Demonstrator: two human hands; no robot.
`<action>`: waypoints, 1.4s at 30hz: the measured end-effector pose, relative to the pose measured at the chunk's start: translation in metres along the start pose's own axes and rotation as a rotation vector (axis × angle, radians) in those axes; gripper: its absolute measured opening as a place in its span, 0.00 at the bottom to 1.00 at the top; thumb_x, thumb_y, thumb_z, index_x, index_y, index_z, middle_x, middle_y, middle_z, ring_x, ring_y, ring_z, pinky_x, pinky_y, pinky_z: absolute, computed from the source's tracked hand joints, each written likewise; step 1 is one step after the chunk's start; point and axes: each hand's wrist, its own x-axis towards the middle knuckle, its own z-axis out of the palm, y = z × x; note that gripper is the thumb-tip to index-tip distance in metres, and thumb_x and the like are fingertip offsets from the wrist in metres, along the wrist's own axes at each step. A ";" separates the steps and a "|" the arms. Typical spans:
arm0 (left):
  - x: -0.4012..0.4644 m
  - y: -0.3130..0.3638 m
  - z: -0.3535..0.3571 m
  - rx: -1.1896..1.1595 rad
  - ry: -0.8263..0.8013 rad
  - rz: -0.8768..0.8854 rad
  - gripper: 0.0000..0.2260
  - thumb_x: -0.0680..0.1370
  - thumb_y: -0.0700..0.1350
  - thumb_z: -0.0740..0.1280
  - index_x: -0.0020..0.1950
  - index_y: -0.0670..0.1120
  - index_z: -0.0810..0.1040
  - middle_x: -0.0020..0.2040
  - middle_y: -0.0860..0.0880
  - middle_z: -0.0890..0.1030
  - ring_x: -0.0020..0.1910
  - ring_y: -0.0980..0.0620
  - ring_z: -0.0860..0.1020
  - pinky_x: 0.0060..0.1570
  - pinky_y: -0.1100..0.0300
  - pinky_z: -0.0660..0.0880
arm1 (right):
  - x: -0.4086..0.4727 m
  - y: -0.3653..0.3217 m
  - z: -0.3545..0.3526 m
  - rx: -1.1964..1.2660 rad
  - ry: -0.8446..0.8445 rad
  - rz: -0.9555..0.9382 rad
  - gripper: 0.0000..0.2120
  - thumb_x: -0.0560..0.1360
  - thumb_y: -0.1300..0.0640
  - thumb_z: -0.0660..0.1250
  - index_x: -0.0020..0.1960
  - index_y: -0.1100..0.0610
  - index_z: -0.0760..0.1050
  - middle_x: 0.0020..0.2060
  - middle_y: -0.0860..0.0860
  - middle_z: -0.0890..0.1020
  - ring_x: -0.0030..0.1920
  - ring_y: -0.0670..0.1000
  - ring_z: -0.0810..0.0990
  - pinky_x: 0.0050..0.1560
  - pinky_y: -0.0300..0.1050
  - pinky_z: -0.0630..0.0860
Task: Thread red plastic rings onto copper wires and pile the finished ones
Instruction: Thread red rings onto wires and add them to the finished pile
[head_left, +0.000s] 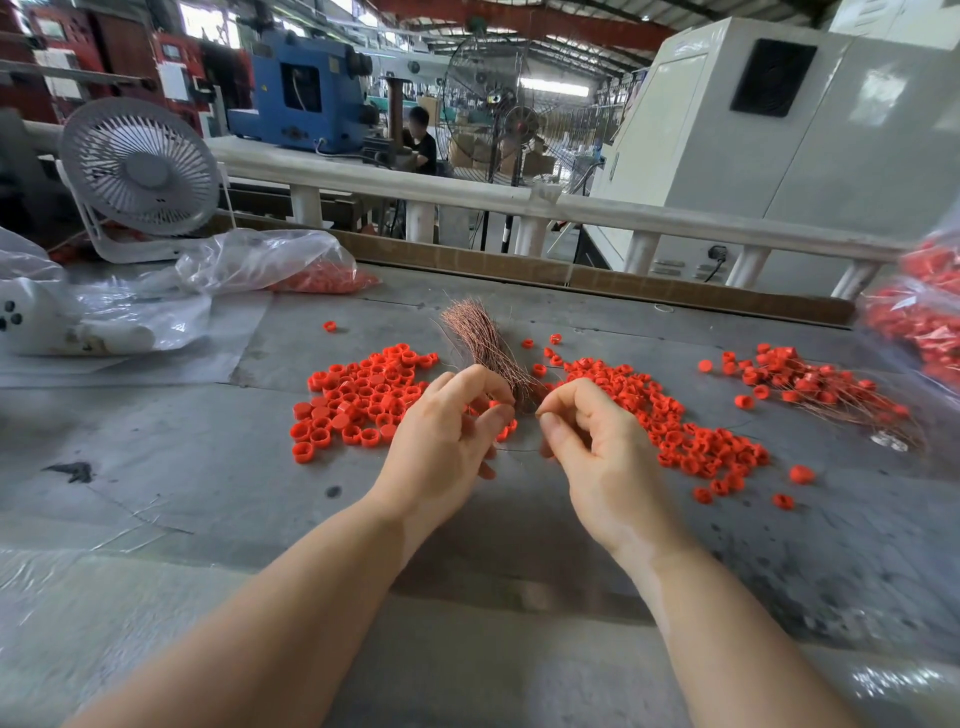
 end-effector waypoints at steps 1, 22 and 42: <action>0.000 0.000 0.000 0.011 0.009 0.003 0.12 0.77 0.38 0.65 0.41 0.55 0.73 0.45 0.45 0.73 0.30 0.49 0.77 0.30 0.57 0.79 | 0.000 0.000 0.000 -0.001 -0.003 0.000 0.09 0.76 0.61 0.64 0.40 0.51 0.71 0.29 0.45 0.76 0.34 0.46 0.75 0.41 0.46 0.73; -0.001 0.000 0.000 -0.078 -0.003 -0.060 0.06 0.77 0.37 0.64 0.43 0.47 0.74 0.35 0.50 0.74 0.27 0.54 0.75 0.33 0.50 0.80 | -0.001 -0.003 0.000 0.027 -0.036 0.004 0.10 0.76 0.62 0.65 0.39 0.50 0.74 0.27 0.43 0.76 0.32 0.42 0.74 0.35 0.36 0.70; -0.002 -0.003 0.002 0.114 -0.020 0.110 0.10 0.76 0.36 0.66 0.42 0.51 0.73 0.41 0.49 0.71 0.30 0.54 0.75 0.30 0.65 0.76 | 0.000 -0.004 0.000 -0.003 -0.062 0.022 0.11 0.77 0.61 0.63 0.38 0.49 0.71 0.29 0.44 0.75 0.33 0.41 0.72 0.35 0.34 0.68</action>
